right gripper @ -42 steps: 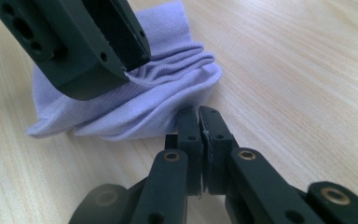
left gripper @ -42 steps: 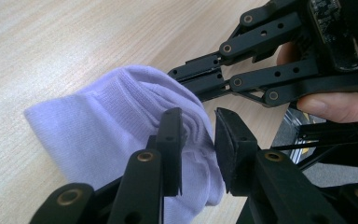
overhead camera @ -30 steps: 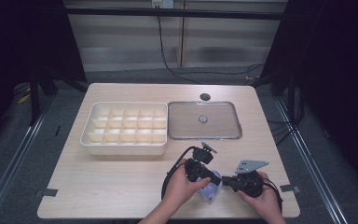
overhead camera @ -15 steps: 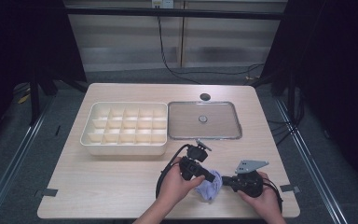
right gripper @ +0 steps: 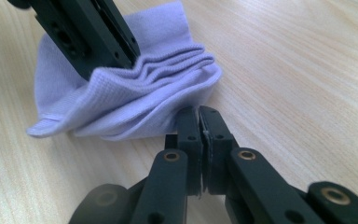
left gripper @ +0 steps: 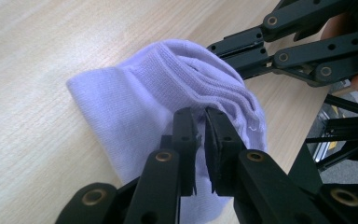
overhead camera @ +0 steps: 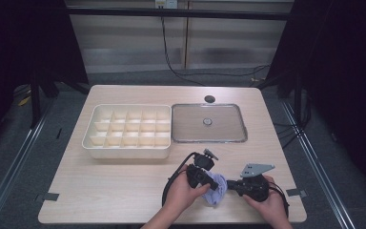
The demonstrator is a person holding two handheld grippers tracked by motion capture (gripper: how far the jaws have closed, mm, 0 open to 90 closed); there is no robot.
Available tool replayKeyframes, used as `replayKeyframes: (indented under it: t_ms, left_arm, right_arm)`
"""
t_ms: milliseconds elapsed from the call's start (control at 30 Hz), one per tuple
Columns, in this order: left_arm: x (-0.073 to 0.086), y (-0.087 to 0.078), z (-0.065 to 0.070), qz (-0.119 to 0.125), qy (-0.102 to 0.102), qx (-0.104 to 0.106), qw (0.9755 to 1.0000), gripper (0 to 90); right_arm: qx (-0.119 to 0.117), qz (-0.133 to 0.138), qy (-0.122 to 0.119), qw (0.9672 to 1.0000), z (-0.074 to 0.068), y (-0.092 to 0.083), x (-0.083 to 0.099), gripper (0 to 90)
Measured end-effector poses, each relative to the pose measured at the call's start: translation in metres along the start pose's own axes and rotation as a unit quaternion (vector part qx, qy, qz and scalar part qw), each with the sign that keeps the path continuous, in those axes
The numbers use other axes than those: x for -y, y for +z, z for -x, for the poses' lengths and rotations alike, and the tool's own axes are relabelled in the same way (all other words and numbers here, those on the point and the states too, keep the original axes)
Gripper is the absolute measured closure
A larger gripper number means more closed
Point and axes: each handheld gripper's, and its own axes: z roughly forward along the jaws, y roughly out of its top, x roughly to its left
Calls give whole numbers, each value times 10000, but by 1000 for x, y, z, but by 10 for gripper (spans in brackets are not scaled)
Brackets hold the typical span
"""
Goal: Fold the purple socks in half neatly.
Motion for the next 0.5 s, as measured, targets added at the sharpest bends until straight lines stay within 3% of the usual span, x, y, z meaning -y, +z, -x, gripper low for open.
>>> replayKeyframes:
  t_ms: [100,500]
  left_arm:
    - [1,5,2,7,-53,-56,10000,827]
    - [3,12,3,-98,91,-158,9998,827]
  right_arm:
    - [-2,6,12,10000,0,0,0,878]
    - [-2,8,16,10000,0,0,0,878]
